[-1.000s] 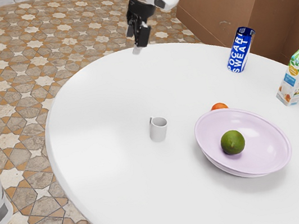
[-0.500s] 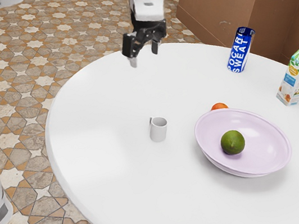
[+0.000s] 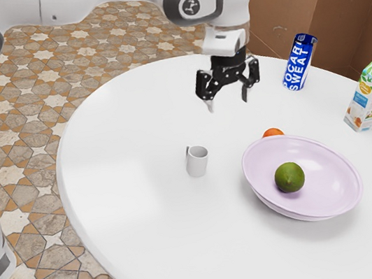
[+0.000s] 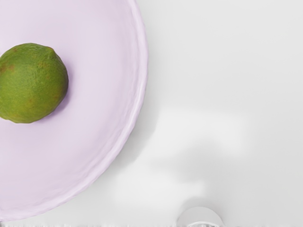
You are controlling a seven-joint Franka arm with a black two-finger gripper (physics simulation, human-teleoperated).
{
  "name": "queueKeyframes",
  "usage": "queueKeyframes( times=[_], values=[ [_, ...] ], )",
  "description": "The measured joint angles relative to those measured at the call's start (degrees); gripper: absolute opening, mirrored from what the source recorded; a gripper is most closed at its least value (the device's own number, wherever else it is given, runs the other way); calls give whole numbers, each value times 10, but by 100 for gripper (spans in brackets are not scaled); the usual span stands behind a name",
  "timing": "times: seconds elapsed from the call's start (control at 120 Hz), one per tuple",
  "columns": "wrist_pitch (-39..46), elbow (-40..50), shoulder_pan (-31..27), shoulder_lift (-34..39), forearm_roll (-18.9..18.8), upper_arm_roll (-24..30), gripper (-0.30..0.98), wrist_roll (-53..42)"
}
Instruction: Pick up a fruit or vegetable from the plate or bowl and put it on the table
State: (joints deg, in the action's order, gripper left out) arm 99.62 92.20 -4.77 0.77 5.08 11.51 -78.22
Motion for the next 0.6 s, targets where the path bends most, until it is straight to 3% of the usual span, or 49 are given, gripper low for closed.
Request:
queueKeyframes(
  times=[0.308,0.6],
  values=[
    [15,-40,5,-57,-32,3,68,73],
    [10,-146,45,-180,-70,2,68,179]
  ],
)
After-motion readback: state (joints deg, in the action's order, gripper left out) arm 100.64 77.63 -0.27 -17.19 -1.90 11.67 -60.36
